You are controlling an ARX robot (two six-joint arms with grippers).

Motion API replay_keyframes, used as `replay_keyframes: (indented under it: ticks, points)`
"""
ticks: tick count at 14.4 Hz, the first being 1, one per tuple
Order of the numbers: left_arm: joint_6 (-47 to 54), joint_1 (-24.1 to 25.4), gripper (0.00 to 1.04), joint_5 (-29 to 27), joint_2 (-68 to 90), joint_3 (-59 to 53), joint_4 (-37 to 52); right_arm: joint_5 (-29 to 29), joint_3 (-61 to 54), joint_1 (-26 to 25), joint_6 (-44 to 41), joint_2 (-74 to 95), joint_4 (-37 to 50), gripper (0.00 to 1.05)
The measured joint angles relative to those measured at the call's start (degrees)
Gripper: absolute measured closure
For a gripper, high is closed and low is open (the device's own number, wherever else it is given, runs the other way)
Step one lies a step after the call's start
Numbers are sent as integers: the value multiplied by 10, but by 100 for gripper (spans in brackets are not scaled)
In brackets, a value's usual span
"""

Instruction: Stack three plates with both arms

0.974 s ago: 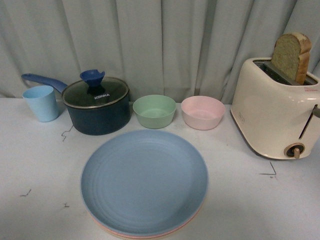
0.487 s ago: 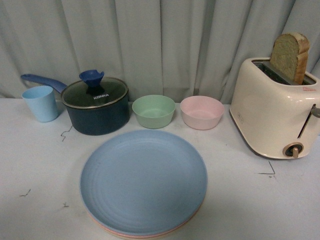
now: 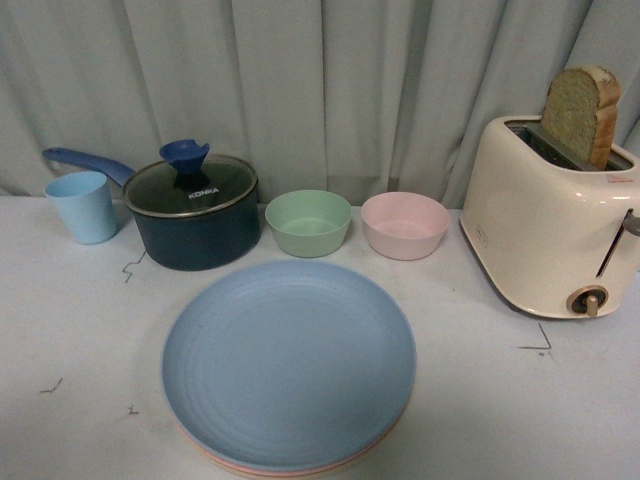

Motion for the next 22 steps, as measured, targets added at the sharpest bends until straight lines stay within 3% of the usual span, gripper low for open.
replay_keyframes:
  ticks: [5, 7, 13, 20, 21, 22]
  points:
    - [0, 0, 7, 0, 0, 0, 0, 0, 0, 0, 0, -57, -59, 103]
    - [0, 0, 7, 0, 0, 0, 0, 0, 0, 0, 0, -142, -166, 103]
    - [0, 0, 7, 0, 0, 0, 0, 0, 0, 0, 0, -156, -163, 103]
    - [0, 0, 7, 0, 0, 0, 0, 0, 0, 0, -1, -156, -163, 14]
    - [0, 0, 7, 0, 0, 0, 0, 0, 0, 0, -1, -156, -163, 4]
    - [0, 0, 7, 0, 0, 0, 0, 0, 0, 0, -1, -156, -163, 8]
